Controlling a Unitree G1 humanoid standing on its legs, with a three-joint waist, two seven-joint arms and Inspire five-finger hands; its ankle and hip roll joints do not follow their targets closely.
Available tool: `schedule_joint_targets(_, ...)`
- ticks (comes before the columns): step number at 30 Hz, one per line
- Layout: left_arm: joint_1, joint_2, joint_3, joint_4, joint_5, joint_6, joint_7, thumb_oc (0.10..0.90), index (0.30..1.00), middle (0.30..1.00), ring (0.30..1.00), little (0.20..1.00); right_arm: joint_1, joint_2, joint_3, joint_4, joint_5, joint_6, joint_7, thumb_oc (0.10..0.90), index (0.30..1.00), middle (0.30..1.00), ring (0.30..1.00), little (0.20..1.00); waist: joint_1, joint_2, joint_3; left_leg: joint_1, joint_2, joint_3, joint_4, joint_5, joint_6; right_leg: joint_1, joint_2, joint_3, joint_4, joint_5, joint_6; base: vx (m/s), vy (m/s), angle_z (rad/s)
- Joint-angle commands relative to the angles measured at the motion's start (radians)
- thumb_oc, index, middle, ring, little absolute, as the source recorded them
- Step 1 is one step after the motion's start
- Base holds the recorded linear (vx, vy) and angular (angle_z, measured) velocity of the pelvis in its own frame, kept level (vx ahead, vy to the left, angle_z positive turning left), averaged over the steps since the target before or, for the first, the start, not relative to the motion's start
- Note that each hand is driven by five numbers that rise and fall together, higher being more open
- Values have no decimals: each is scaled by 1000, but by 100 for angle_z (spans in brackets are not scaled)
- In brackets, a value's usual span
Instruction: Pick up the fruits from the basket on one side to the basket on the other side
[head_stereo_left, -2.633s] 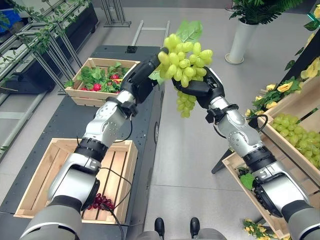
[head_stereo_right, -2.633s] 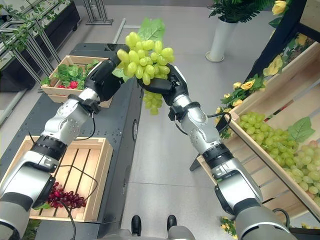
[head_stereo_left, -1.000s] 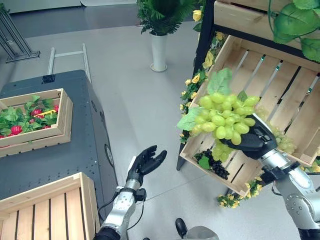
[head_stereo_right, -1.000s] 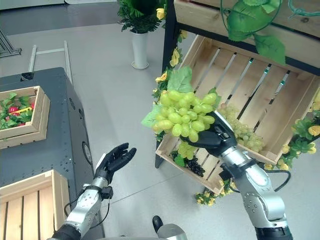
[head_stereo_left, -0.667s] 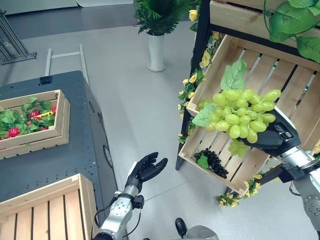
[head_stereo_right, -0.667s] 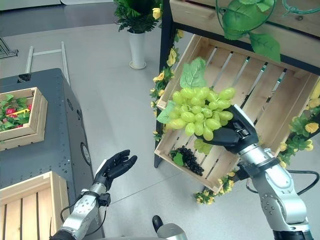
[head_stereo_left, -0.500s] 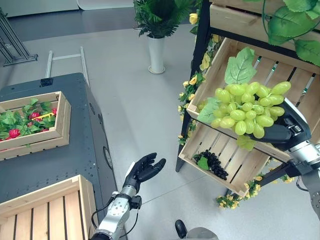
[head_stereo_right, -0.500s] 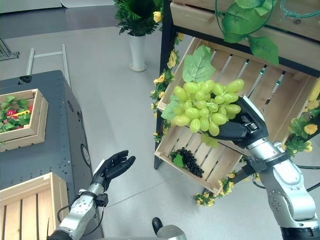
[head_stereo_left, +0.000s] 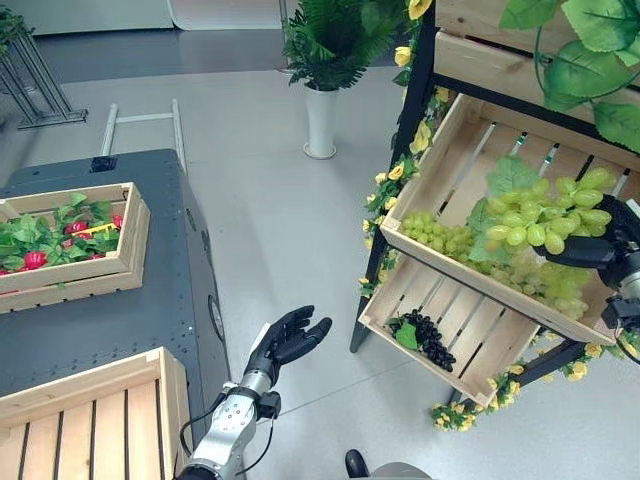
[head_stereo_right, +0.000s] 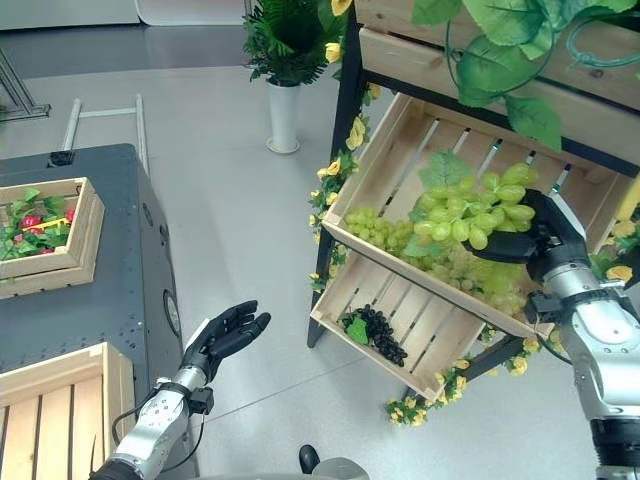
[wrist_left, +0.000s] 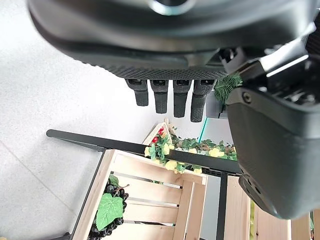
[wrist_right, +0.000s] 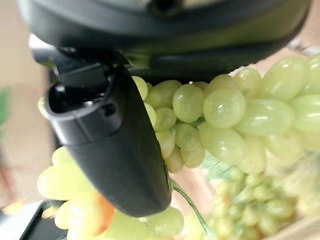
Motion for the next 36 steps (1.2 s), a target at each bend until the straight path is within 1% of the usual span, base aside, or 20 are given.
schedule_joint_targets(1, -116, 35, -51, -8, -21, -134, -14, 800, 900, 900, 900, 900, -231, -119, -58, 126, 57, -61, -81, 400, 300, 300, 300, 300, 57, -21, -55, 24, -4, -68, 10, -120, 0, 43, 24, -64, 2, -15, 10, -10, 5, 7)
schedule_joint_targets(6, -133, 46, -57, -17, -35, -123, -15, 800, 900, 900, 900, 900, -268, -130, -33, 275, 90, -42, -79, 400, 300, 300, 300, 300, 71, -23, -51, 23, -5, -79, 10, -119, 0, 46, 22, -73, 2, -15, 8, -7, 9, 5)
schedule_joint_targets(7, -140, 50, -63, -18, -41, -119, -16, 800, 900, 900, 900, 900, -284, -132, -12, 322, 99, -43, -77, 400, 300, 300, 300, 300, 77, -23, -50, 23, -6, -83, 10, -119, 1, 47, 21, -76, 2, -14, 8, -2, 7, 7)
schedule_joint_targets(12, -153, 51, -76, -23, -48, -108, -22, 800, 900, 900, 900, 900, -336, -147, 39, 424, 71, -18, -73, 400, 300, 300, 300, 300, 89, -24, -44, 23, -8, -91, 10, -118, 2, 49, 19, -82, 2, -13, 5, -3, 3, 7)
schedule_joint_targets(13, -154, 51, -77, -23, -48, -107, -23, 800, 900, 900, 900, 900, -339, -148, 43, 428, 70, -18, -74, 400, 300, 300, 300, 300, 90, -24, -44, 23, -8, -91, 10, -118, 2, 49, 19, -81, 2, -13, 5, -8, 2, 5)
schedule_joint_targets(14, -156, 51, -79, -25, -46, -108, -24, 800, 900, 900, 900, 900, -352, -151, 57, 441, 60, -5, -76, 400, 300, 300, 300, 300, 92, -25, -43, 22, -9, -93, 10, -118, 1, 48, 20, -81, 2, -13, 5, -6, 1, 4)
schedule_joint_targets(19, -160, 54, -87, -28, -26, -107, -28, 800, 900, 900, 900, 900, -387, -166, 104, 498, 26, 27, -38, 400, 300, 300, 300, 300, 98, -26, -40, 23, -9, -94, 10, -118, 1, 50, 19, -85, 2, -13, 3, 3, 3, 3)
schedule_joint_targets(20, -160, 60, -93, -32, -22, -103, -38, 800, 900, 900, 900, 900, -398, -174, 122, 511, 4, 47, -17, 400, 300, 300, 300, 300, 99, -26, -40, 23, -9, -93, 10, -117, 2, 50, 19, -84, 2, -13, 2, 0, 0, 0)
schedule_joint_targets(23, -165, 65, -103, -34, -16, -100, -46, 800, 900, 900, 900, 900, -407, -177, 137, 524, -9, 43, 0, 400, 300, 300, 300, 300, 99, -26, -39, 22, -9, -92, 10, -117, 2, 48, 19, -84, 2, -13, 2, 0, 0, 0)
schedule_joint_targets(24, -171, 67, -114, -33, -6, -102, -51, 800, 900, 900, 900, 900, -416, -175, 153, 532, -38, 37, 14, 400, 300, 300, 300, 300, 99, -26, -40, 20, -8, -90, 10, -116, 2, 46, 19, -86, 2, -13, 4, 0, 0, 0)
schedule_joint_targets(26, -171, 71, -126, -37, 15, -109, -58, 800, 900, 900, 900, 900, -429, -182, 179, 539, -63, 40, 21, 800, 900, 900, 900, 900, 98, -27, -41, 21, -8, -88, 10, -116, 3, 46, 19, -85, 2, -13, 4, 0, 0, 0)
schedule_joint_targets(29, -172, 80, -140, -47, 38, -120, -58, 800, 900, 900, 900, 900, -433, -198, 189, 532, -92, 31, 22, 800, 900, 900, 900, 900, 94, -26, -40, 23, -7, -83, 10, -116, 3, 46, 19, -82, 2, -13, 4, 0, 0, 0)
schedule_joint_targets(31, -180, 85, -150, -55, 45, -121, -57, 800, 900, 900, 900, 900, -439, -205, 201, 527, -132, 9, 21, 800, 900, 900, 900, 900, 89, -25, -38, 24, -7, -77, 10, -116, 3, 45, 20, -77, 2, -12, 4, 0, 0, 0)
schedule_joint_targets(36, -177, 92, -149, -58, 36, -132, -57, 800, 900, 900, 900, 900, -423, -216, 212, 485, -191, -8, 14, 800, 900, 900, 900, 900, 78, -22, -39, 23, -6, -64, 10, -116, 4, 39, 22, -68, 2, -10, 6, -5, 2, -1)
